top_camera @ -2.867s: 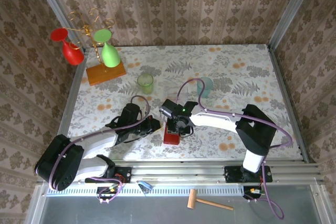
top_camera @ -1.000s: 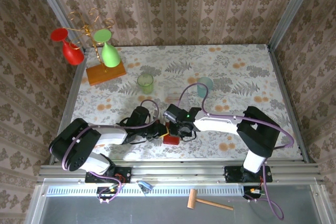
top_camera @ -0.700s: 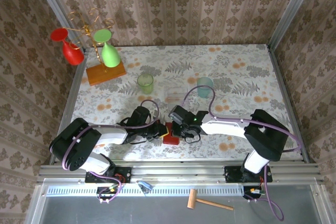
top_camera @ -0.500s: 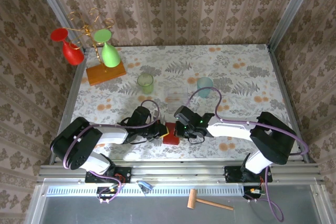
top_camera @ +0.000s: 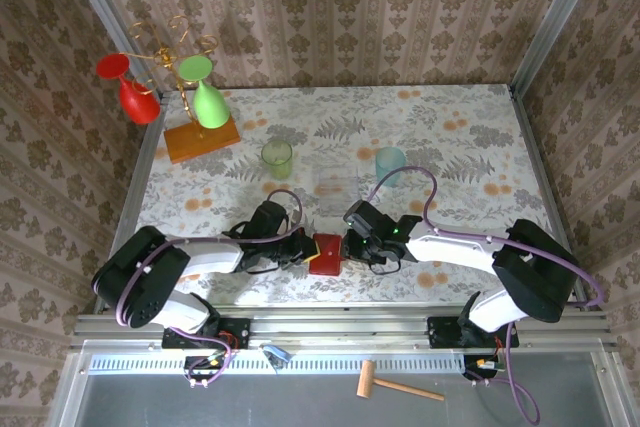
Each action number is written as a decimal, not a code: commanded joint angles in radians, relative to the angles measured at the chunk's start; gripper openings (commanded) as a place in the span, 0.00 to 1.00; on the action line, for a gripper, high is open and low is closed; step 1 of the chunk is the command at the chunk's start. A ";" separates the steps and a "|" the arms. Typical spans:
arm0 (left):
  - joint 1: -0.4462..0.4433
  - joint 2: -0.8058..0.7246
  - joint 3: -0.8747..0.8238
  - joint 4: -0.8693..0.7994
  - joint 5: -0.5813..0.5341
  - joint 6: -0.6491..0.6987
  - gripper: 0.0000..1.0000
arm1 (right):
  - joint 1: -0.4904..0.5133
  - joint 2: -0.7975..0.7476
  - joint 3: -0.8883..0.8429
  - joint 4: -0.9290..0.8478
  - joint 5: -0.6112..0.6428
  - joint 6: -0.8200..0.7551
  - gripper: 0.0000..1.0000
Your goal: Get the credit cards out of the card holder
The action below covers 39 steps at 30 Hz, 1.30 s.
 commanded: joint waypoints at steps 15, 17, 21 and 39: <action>0.001 -0.125 0.064 -0.186 -0.042 0.032 0.04 | -0.007 0.057 0.016 0.000 0.022 0.010 0.24; 0.002 -0.130 0.066 -0.179 -0.042 0.034 0.05 | -0.007 0.061 0.021 0.003 0.022 0.007 0.21; 0.013 -0.138 0.069 -0.175 -0.041 0.042 0.08 | -0.007 0.052 0.022 0.005 0.026 0.001 0.16; 0.170 -0.272 0.119 -0.334 0.005 0.167 0.17 | -0.002 -0.077 0.176 -0.172 0.026 -0.075 0.02</action>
